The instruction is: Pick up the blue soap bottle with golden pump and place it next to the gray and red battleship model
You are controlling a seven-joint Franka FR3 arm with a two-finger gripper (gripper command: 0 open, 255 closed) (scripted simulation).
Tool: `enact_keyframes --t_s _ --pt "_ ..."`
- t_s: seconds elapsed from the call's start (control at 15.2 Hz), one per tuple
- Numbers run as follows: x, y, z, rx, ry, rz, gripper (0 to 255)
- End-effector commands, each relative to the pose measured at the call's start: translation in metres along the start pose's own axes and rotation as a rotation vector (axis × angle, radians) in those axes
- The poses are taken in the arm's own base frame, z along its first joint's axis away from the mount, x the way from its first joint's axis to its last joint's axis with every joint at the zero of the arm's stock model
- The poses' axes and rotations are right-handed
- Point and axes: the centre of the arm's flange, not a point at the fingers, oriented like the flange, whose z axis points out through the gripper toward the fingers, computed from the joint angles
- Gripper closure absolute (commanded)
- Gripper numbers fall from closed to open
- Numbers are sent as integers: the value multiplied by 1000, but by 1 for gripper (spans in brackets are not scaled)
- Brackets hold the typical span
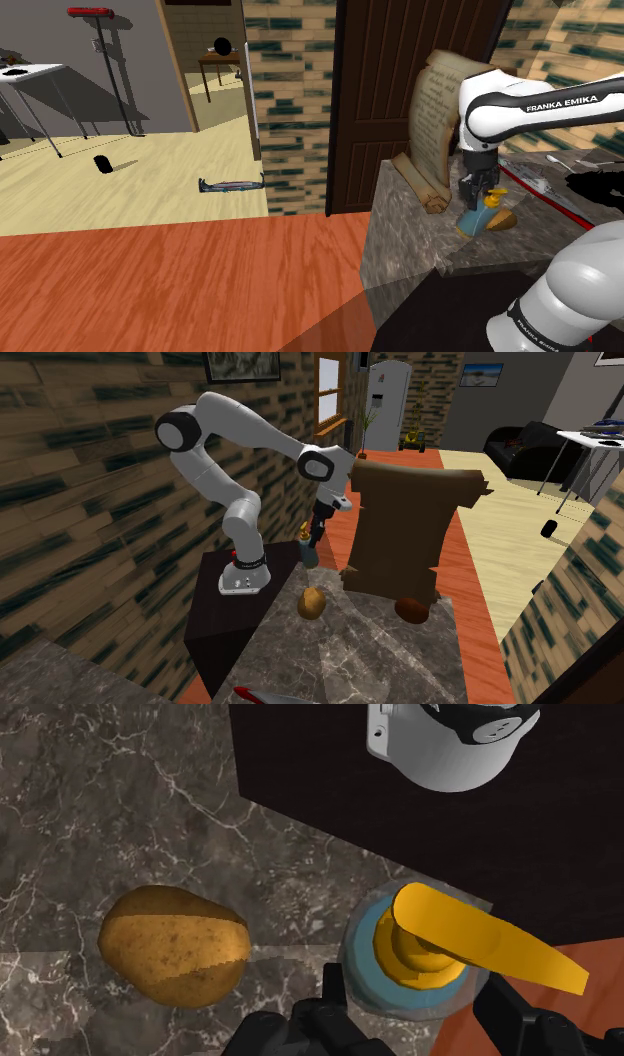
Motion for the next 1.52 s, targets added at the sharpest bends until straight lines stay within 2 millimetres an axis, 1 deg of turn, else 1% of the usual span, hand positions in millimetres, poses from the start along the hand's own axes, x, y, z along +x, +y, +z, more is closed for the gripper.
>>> enact_keyframes --t_s 0.0,1.45 --pt "-4 2 -10 0 -1 0 255" --pt "-42 14 -119 0 -1 0 255"
